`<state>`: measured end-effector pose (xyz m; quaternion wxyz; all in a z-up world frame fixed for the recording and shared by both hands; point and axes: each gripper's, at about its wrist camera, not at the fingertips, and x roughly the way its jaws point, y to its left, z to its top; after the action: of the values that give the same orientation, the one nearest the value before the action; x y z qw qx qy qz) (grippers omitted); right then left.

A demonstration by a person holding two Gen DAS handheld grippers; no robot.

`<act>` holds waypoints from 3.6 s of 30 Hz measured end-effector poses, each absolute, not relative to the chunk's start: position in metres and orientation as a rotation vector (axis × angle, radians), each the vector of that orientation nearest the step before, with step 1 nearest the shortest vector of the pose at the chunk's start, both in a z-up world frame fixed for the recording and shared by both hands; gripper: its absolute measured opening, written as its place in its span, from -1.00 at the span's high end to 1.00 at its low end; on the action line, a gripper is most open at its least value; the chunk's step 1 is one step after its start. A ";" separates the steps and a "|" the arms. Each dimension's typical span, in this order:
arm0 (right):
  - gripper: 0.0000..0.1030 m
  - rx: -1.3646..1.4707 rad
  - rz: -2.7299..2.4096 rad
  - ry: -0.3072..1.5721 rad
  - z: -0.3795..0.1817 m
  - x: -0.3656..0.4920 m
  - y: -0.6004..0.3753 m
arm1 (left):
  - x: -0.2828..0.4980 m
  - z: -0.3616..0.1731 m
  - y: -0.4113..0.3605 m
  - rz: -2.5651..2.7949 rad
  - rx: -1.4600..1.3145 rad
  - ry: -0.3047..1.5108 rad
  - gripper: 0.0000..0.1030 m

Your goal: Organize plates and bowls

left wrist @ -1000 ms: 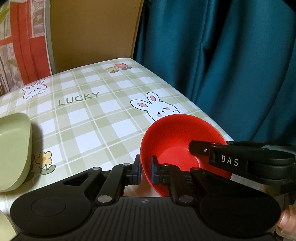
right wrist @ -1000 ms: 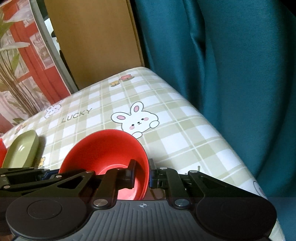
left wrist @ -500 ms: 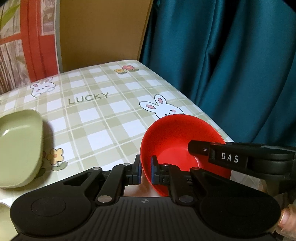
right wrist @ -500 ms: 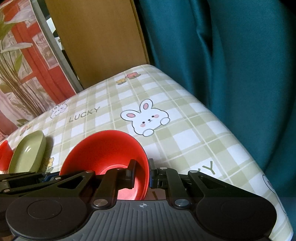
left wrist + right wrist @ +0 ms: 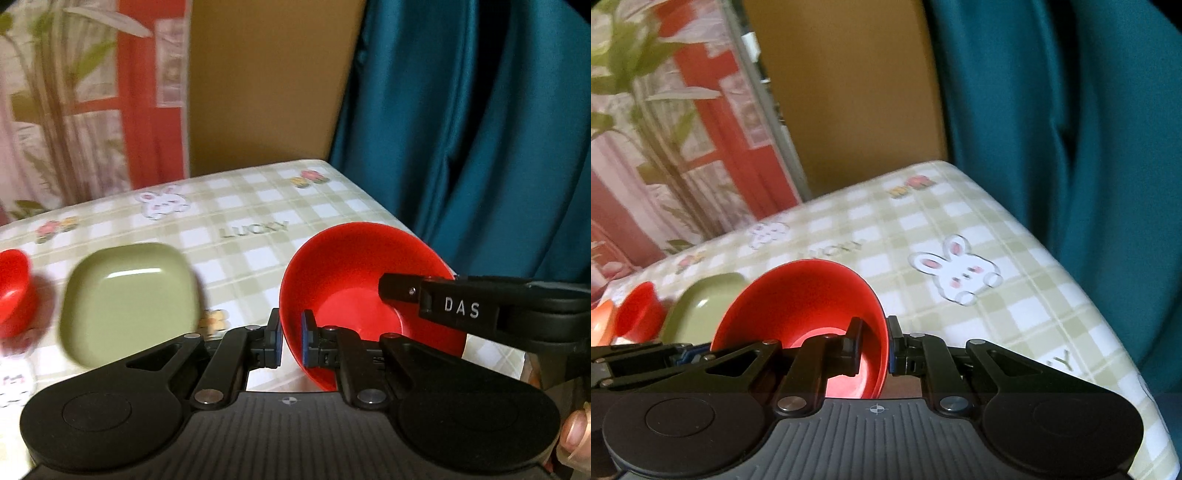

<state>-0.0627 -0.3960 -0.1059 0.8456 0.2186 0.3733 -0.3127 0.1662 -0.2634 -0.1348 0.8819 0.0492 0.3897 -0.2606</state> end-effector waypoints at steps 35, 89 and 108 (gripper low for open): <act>0.73 0.344 -0.247 0.743 -0.019 0.139 -0.184 | 0.155 -0.008 -0.010 -0.156 0.005 0.660 0.79; 0.71 0.255 0.170 1.065 -0.151 0.271 0.041 | 0.135 -0.076 0.211 0.178 -0.084 0.890 0.78; 0.72 0.203 0.167 1.056 -0.156 0.265 0.045 | 0.143 -0.079 0.212 0.205 -0.147 0.866 0.78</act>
<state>0.2653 0.0448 -0.1564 0.8556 0.0963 0.5024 0.0792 0.1430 0.2121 -0.0791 0.9000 -0.0711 0.4185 0.0991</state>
